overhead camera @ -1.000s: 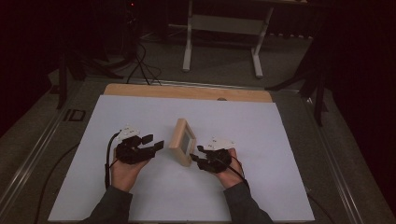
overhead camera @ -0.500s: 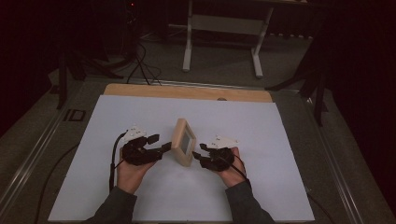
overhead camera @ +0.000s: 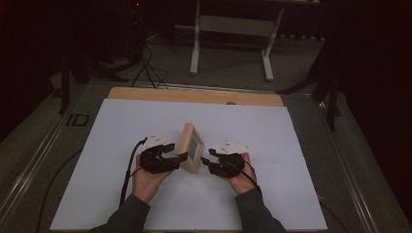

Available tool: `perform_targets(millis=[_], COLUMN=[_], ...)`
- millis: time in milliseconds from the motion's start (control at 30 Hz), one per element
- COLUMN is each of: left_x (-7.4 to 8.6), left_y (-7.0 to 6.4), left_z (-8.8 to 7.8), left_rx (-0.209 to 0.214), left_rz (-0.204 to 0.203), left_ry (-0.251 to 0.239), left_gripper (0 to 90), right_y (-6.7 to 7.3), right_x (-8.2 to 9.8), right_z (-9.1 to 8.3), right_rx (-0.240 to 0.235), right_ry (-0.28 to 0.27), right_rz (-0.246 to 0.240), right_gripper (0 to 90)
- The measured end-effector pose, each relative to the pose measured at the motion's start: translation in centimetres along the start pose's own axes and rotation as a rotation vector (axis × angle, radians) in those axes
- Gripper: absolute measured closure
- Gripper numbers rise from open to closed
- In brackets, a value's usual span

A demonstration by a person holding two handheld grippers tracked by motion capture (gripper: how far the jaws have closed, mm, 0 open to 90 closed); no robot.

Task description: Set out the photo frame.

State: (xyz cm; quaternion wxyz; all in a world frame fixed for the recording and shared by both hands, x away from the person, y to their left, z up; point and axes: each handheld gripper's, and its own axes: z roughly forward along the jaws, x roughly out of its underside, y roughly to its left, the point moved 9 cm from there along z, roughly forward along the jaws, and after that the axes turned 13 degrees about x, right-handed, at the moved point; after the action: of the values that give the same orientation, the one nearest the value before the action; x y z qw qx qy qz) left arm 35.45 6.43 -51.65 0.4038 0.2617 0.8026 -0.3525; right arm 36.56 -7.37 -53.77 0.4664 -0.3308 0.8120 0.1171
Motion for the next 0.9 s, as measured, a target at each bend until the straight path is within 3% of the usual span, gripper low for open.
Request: perform_targets(millis=[567, 900], left_x=[0.7, 0.8], left_y=[-0.1, 0.1], left_z=[1.8, 1.7], left_rx=[0.049, 0.051], left_rz=[-0.060, -0.060], left_ry=[0.030, 0.041], left_gripper=[44.3, 53.1], right_y=[-0.4, -0.9], right_x=[-0.2, -0.4], right_z=[-0.4, -0.7], right_rx=[0.010, 0.017], right_ry=[-0.014, -0.025], right_rz=[0.015, 0.029], right_gripper=[54.1, 54.0])
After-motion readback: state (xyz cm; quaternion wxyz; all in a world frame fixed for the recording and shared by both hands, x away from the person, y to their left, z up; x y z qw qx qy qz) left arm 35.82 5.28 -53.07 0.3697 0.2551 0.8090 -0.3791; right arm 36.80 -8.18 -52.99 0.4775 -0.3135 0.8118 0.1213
